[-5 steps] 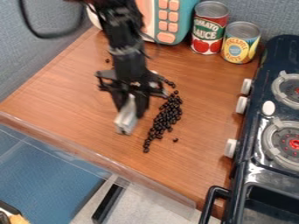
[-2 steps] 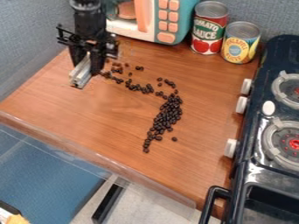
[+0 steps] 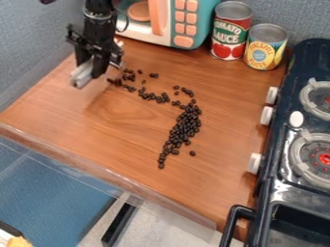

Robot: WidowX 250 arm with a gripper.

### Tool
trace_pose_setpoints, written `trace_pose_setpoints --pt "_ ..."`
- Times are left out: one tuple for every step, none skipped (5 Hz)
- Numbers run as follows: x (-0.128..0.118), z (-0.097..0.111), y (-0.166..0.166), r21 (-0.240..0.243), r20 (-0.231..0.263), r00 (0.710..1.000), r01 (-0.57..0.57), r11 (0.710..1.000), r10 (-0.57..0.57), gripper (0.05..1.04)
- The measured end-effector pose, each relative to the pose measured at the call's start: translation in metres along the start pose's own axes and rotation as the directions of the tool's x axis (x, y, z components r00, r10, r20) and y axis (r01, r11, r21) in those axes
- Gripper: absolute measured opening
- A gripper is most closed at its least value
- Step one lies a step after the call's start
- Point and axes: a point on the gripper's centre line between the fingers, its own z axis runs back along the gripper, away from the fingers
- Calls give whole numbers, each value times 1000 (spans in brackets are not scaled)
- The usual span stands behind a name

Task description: Sweep into pile

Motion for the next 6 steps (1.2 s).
trace_pose_setpoints --pt "7 -11 9 25 5 1000 12 1000 -12 389" --pt "7 -25 13 44 0 1000 24 999 -24 389" --pt "8 -26 14 52 3 999 32 998 -32 389" --pt "4 -32 7 32 5 999 38 999 -38 389" --pt "0 -25 -18 -23 10 998 62 998 -62 389" --pt "5 -17 -45 -56 34 995 101 993 -99 389"
